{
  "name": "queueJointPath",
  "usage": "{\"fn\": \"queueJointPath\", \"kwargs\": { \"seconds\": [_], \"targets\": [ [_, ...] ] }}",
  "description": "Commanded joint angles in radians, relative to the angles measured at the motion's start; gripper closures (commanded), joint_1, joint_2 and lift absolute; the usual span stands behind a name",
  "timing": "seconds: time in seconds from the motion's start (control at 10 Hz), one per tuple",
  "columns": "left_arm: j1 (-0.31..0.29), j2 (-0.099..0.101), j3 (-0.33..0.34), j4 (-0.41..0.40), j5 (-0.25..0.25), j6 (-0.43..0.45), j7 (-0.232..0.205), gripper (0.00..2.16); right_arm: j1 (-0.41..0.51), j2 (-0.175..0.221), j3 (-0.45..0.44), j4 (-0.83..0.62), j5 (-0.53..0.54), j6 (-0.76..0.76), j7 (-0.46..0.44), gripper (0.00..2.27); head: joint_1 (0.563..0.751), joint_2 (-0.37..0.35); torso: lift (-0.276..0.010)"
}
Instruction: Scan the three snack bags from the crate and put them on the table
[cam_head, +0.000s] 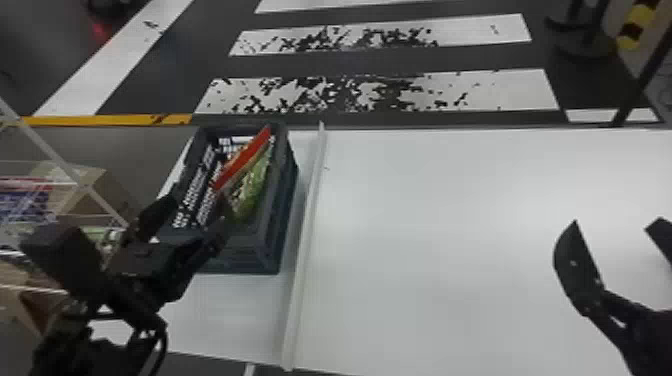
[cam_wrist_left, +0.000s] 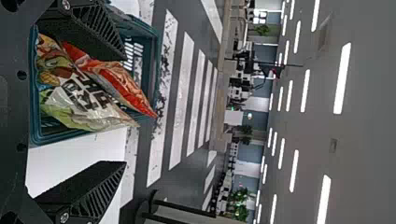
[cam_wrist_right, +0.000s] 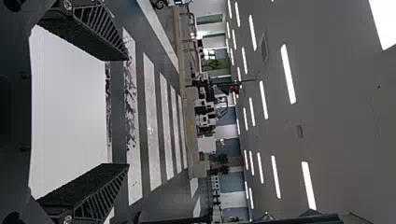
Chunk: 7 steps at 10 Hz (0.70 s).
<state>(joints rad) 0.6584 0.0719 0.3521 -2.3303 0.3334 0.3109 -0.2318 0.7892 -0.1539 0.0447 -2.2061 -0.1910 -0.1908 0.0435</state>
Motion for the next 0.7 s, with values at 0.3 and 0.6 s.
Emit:
{"fn": "queueJointPath", "kwargs": {
  "seconds": [0.3,0.6],
  "targets": [
    [-0.066,-0.007,-0.113,0.08,-0.135,0.026,0.063,0.08,-0.033,-0.045,0.012,0.045,-0.013,-0.015,-0.007,0.07,0.695,0.185,-0.094],
    [-0.125,-0.009,-0.186,0.111,-0.226,0.084,0.111,0.09,-0.044,-0.056,0.012,0.066,-0.021,-0.031,-0.007,0.06,0.695,0.142,-0.094]
  ]
}}
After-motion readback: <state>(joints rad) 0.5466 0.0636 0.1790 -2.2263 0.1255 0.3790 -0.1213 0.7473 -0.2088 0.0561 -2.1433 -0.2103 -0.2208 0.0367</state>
